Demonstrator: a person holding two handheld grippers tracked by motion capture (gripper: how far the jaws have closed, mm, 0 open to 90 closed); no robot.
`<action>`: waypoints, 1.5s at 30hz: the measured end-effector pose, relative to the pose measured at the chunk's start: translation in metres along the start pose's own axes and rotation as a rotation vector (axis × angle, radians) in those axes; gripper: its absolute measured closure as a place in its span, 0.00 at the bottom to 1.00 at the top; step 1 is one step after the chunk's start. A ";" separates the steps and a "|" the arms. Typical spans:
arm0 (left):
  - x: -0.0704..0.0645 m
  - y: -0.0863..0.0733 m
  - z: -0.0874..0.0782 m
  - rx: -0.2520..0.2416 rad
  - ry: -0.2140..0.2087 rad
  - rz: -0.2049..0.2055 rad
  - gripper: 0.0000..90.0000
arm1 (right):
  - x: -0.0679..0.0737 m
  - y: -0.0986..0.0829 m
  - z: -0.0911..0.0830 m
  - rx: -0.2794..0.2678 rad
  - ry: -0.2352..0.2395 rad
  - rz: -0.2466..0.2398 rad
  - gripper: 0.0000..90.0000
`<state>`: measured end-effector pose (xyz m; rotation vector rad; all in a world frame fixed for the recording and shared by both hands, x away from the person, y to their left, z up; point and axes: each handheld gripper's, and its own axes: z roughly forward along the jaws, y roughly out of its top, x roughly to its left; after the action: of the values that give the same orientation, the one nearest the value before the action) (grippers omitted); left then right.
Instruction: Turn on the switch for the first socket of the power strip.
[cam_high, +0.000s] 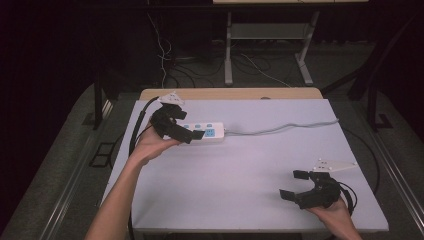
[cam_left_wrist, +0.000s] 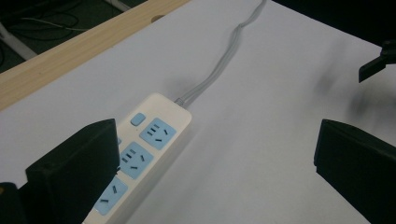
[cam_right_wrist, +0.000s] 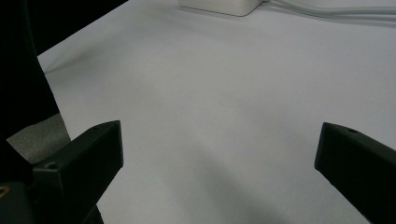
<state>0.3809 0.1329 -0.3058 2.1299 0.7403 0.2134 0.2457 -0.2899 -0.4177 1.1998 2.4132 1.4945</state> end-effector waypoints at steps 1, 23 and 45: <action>0.000 0.001 0.001 0.004 0.004 0.000 0.00 | 0.000 0.000 0.000 0.001 0.000 0.000 0.01; 0.019 0.028 0.035 0.104 0.015 0.022 0.01 | 0.000 0.000 0.001 0.004 0.005 -0.002 0.01; 0.037 0.042 0.074 0.193 0.033 0.031 0.18 | -0.001 0.000 -0.002 -0.008 0.006 0.001 0.01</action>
<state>0.4580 0.0850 -0.3237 2.3264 0.7741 0.2010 0.2455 -0.2923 -0.4175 1.1977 2.4076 1.5088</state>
